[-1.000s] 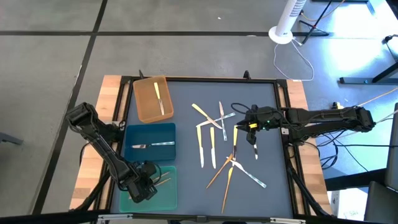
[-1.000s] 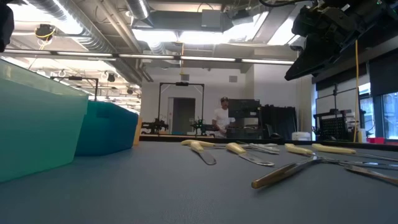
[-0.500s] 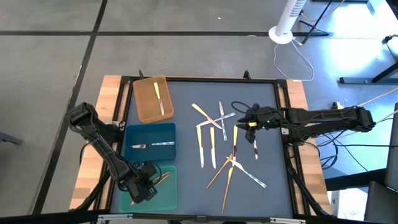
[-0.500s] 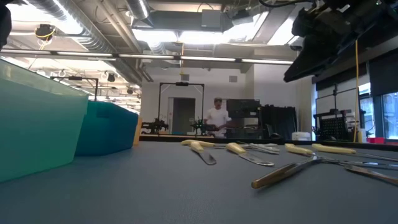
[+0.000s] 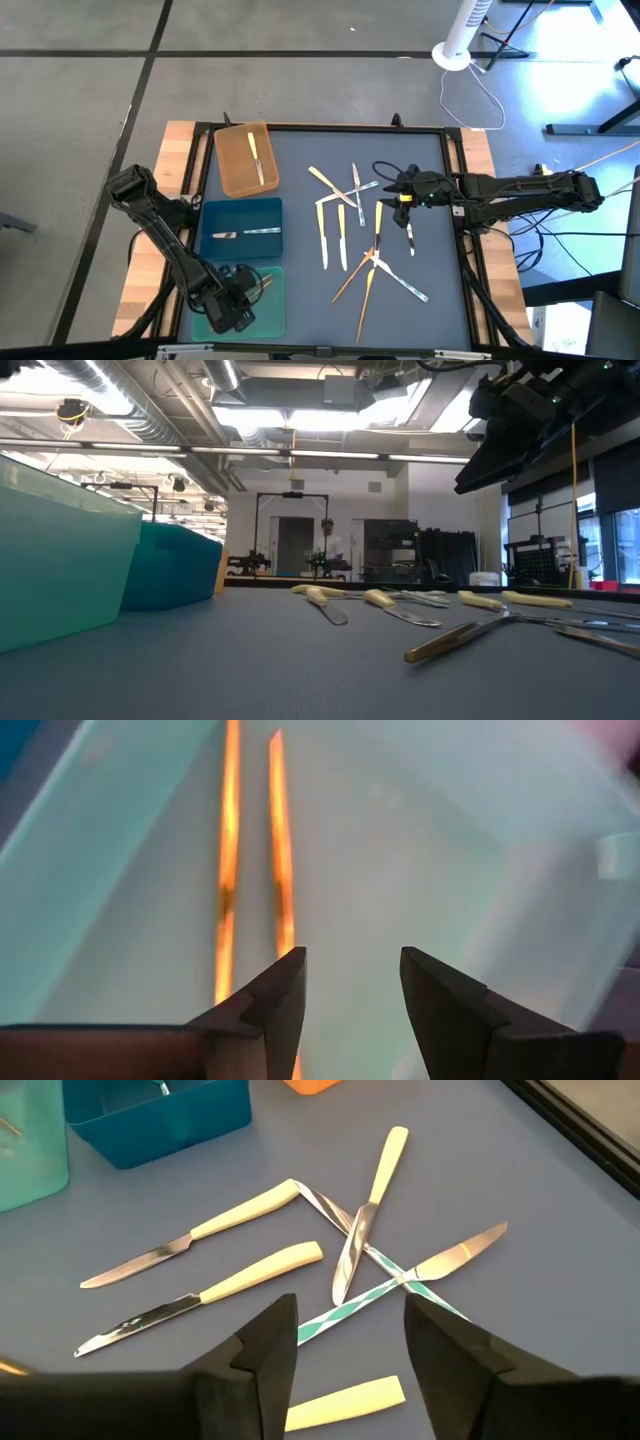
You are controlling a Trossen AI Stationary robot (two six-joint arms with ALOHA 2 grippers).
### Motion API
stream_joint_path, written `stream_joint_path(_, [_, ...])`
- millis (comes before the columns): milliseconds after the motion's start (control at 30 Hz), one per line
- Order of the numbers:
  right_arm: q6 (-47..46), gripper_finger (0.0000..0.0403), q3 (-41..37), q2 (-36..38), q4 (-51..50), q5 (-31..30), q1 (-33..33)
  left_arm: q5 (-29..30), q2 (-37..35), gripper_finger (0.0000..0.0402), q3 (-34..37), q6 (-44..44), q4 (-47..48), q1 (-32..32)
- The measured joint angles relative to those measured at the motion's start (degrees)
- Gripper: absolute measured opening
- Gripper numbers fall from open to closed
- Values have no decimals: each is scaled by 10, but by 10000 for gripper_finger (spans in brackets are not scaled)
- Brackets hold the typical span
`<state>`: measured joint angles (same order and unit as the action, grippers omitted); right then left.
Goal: Sort silverware by color (type)
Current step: Put the yellow knife into the orange bin
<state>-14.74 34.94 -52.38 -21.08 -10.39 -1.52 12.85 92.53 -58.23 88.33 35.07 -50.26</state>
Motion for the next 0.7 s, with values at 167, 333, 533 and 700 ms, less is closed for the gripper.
stream_joint_path(167, [1, 173, 0, 0, 0, 5, 0, 45, 0, 157, -29, -48, 0, 0])
stream_joint_path(333, [1, 173, 0, 0, 0, 5, 0, 89, 0, 157, -50, -89, -1, 1])
stream_joint_path(533, [0, 172, 0, 0, 0, 5, 0, 111, 0, 157, -54, -137, -2, 24])
stream_joint_path(700, [0, 172, 0, 0, 0, 5, 0, 111, 0, 157, -54, -195, -9, 60])
